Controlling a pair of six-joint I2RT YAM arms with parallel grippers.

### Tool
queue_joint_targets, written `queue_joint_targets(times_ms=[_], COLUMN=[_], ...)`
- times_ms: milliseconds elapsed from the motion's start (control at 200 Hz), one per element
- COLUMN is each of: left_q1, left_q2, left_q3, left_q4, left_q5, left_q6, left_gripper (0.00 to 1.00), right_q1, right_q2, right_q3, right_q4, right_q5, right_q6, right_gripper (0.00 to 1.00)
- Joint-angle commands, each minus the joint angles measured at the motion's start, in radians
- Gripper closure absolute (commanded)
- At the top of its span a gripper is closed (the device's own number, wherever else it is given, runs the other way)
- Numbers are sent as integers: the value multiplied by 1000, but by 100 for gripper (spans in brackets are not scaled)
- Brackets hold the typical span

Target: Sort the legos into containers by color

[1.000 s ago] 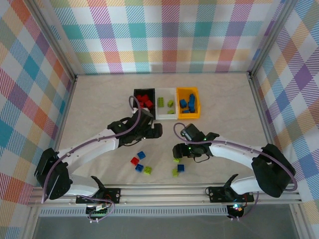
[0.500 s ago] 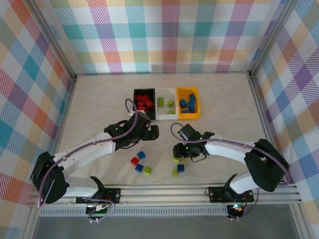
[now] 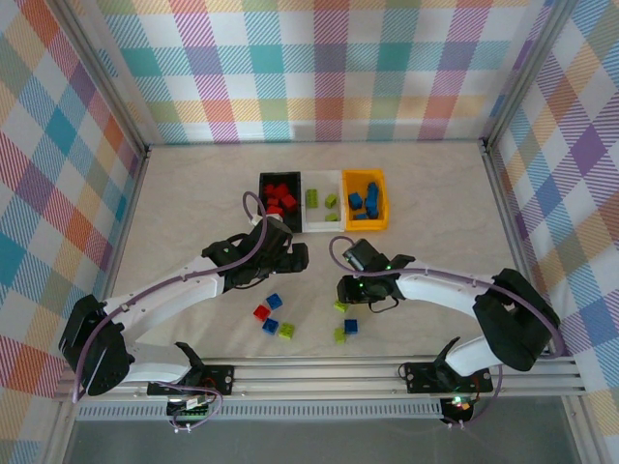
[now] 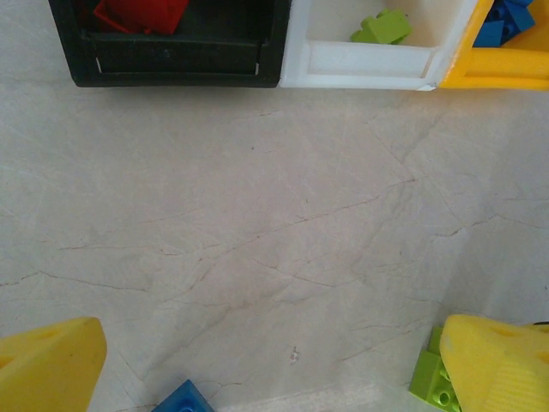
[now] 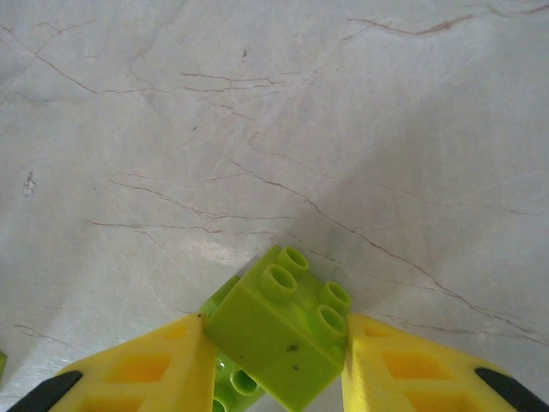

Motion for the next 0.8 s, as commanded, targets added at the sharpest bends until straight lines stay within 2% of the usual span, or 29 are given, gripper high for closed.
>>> queue_joint_targets(times_ms=[0,235,385,510,795], left_q1=[-8,-8,-8,-8,-8], left_q2=[-21,-29,-36,-47,-57], left_q3=[-7,-9,-25,-41,-44], left_q4=[-26,-35,-42,-44,-69], left_q5=[-21,-26,-27,-15,6], left_q6=[-10,-10,-13,-13,8], left_gripper=[0,0,0,0,0], right_q1=[4,-8,-76,-135,-239], right_q2=[-41,-64,-35,86,432], right_q3=[38,117,226,395,772], right_q4=[-36,-73,-54,-45,-36], right_q5=[36,62,26,1,-16], right_q6=[-10,-50,-101,-155,-173], right_gripper=[62,62,62,62,60])
